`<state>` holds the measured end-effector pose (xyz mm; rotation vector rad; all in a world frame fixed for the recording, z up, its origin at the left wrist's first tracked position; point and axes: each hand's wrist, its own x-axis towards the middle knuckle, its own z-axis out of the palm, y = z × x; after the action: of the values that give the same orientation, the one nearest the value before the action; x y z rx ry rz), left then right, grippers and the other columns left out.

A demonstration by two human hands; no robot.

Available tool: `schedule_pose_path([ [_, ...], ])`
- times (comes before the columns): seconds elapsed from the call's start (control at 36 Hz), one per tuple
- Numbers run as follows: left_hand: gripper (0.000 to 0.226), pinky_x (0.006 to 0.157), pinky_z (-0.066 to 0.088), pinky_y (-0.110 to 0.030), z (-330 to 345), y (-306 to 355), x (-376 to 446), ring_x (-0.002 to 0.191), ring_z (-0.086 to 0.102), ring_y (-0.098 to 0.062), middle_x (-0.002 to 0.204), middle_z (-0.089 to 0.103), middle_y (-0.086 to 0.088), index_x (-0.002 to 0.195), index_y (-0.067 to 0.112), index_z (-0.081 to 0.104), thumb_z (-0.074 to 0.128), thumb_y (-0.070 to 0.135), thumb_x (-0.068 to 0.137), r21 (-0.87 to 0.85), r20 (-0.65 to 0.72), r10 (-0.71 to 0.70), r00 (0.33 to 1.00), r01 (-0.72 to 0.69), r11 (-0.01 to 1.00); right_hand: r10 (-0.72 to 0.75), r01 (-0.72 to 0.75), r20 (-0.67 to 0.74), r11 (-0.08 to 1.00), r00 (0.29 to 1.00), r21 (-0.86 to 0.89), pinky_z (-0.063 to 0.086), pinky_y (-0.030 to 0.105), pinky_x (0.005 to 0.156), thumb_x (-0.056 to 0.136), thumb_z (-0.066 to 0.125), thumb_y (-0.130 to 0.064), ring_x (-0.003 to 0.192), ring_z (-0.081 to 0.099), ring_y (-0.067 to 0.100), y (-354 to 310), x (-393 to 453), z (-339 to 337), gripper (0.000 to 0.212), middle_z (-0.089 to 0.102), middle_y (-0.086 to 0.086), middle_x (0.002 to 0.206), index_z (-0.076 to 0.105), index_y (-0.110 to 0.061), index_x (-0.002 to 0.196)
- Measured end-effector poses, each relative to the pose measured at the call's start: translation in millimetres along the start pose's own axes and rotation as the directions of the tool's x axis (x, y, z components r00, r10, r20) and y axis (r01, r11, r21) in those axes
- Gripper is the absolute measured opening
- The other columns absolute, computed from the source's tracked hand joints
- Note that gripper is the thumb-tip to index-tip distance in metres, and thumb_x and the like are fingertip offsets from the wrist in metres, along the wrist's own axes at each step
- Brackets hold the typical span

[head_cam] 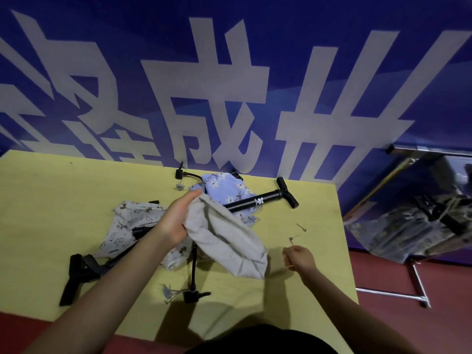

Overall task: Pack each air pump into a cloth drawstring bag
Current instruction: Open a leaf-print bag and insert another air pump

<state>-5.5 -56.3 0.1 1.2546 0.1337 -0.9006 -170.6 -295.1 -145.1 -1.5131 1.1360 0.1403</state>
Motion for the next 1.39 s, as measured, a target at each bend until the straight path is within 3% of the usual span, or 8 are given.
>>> schedule_pose_path([
  [0.11,0.029,0.102,0.041,-0.041,6.9,-10.0,14.5,0.103,0.062,-0.025,0.101,0.069,-0.012,0.090,0.013,0.072,0.055,0.035,0.095,0.032,-0.119,-0.054,0.991,0.059,0.998,-0.072,0.045,-0.097,0.967,0.993,-0.250,0.049,0.032,0.070,0.090,0.063,-0.027,0.081,0.062,0.023,13.9,23.0,-22.2,0.014,0.065,0.005,0.085,0.062,-0.013,0.089],
  [0.31,0.030,0.087,0.047,-0.037,34.3,-28.6,43.7,0.092,0.064,-0.025,0.094,0.069,-0.013,0.096,0.010,0.067,0.048,0.033,0.099,0.090,-0.154,-0.129,0.980,0.144,0.985,-0.157,0.114,-0.073,0.907,0.985,-0.406,0.049,0.031,0.078,0.092,0.060,-0.033,0.091,0.060,0.019,12.6,41.1,-33.8,0.020,0.063,0.000,0.096,0.058,-0.017,0.104],
  [0.64,0.049,0.111,0.037,-0.045,52.4,-29.5,73.3,0.125,0.053,-0.033,0.128,0.060,-0.024,0.128,-0.003,0.056,0.046,0.036,0.100,0.144,-0.120,-0.180,0.976,0.197,0.970,-0.248,0.141,-0.078,0.754,0.966,-0.641,0.027,0.024,0.049,0.092,0.053,-0.034,0.075,0.054,0.020,16.6,59.7,-17.9,0.016,0.058,0.001,0.085,0.057,-0.021,0.084],
  [0.86,0.031,0.086,0.049,-0.037,46.9,-34.6,77.1,0.092,0.061,-0.025,0.099,0.063,-0.012,0.106,0.008,0.060,0.045,0.034,0.101,0.082,-0.148,-0.176,0.973,0.189,0.979,-0.305,0.258,0.084,0.589,0.949,-0.766,0.029,0.028,0.057,0.090,0.051,-0.024,0.075,0.048,0.021,21.8,53.8,-18.6,0.012,0.047,0.000,0.082,0.049,-0.019,0.080],
  [1.03,0.040,0.102,0.041,-0.038,40.4,-34.9,59.2,0.109,0.057,-0.026,0.110,0.062,-0.015,0.115,0.002,0.060,0.038,0.033,0.104,0.066,-0.129,-0.136,0.982,0.145,0.987,-0.322,0.295,0.070,0.731,0.944,-0.615,0.030,0.030,0.061,0.094,0.049,-0.018,0.073,0.049,0.026,26.0,48.1,-28.0,0.033,0.051,0.004,0.077,0.033,-0.028,0.067],
  [1.19,0.039,0.093,0.046,-0.036,36.0,-35.2,37.6,0.108,0.061,-0.019,0.111,0.067,-0.012,0.108,0.007,0.064,0.038,0.036,0.103,0.087,-0.072,-0.084,0.994,0.090,0.992,-0.349,0.335,-0.005,0.904,0.937,-0.264,0.036,0.029,0.062,0.096,0.046,-0.008,0.075,0.051,0.021,4.0,20.6,-15.3,0.013,0.055,0.003,0.078,0.053,-0.012,0.086],
  [1.28,0.037,0.099,0.043,-0.036,41.3,-36.0,27.9,0.107,0.058,-0.019,0.109,0.064,-0.010,0.115,0.006,0.060,0.037,0.033,0.104,0.060,-0.081,-0.037,0.996,0.042,0.997,-0.478,0.478,0.021,0.873,0.878,-0.092,0.038,0.021,0.062,0.097,0.045,-0.006,0.070,0.048,0.011,-19.7,-8.9,-1.5,0.020,0.054,-0.002,0.075,0.051,-0.016,0.081],
  [1.39,0.025,0.077,0.052,-0.037,40.5,-35.5,15.9,0.088,0.063,-0.023,0.097,0.065,-0.010,0.103,0.009,0.059,0.047,0.031,0.100,0.006,-0.113,-0.006,0.994,0.006,1.000,-0.658,0.651,0.087,0.753,0.748,0.099,0.037,0.017,0.059,0.090,0.049,-0.027,0.061,0.045,0.001,-45.4,-57.4,25.3,0.016,0.049,-0.010,0.067,0.049,-0.020,0.075],
])
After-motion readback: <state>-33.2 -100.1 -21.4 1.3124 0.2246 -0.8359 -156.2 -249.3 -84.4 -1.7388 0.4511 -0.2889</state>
